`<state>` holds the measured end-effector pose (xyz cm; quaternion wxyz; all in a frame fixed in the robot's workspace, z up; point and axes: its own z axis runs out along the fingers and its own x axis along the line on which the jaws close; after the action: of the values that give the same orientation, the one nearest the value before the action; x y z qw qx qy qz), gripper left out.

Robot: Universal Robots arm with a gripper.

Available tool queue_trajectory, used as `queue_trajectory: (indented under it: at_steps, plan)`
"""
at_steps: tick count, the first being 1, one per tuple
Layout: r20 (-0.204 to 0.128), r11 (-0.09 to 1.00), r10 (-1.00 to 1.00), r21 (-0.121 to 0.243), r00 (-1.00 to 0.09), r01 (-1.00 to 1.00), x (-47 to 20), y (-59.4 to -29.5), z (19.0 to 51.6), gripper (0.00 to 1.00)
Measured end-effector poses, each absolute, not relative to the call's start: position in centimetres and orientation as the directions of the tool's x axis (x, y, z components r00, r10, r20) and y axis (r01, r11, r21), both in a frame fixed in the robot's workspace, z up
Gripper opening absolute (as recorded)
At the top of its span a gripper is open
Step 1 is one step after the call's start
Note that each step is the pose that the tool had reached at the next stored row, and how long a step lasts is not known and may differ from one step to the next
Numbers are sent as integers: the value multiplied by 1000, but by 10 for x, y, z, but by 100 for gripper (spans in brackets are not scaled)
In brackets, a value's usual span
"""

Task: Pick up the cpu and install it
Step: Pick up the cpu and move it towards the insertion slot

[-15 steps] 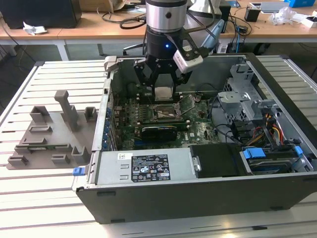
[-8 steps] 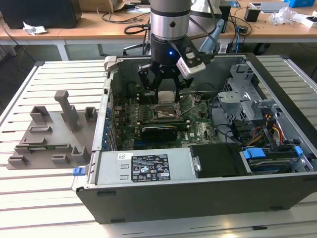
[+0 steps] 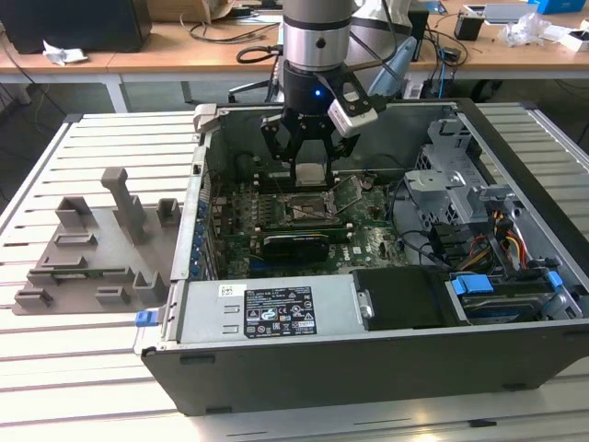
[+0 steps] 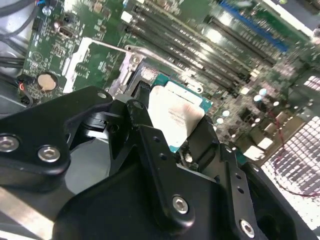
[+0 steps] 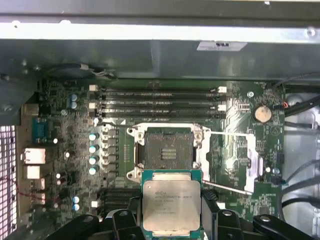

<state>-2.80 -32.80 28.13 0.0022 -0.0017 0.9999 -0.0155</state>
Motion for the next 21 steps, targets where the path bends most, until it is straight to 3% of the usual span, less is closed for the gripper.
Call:
queue_trajectory:
  at_steps: [21]
  plan:
    - [-4,999,-4,-36,-1000,-3,-21,-318,272,55]
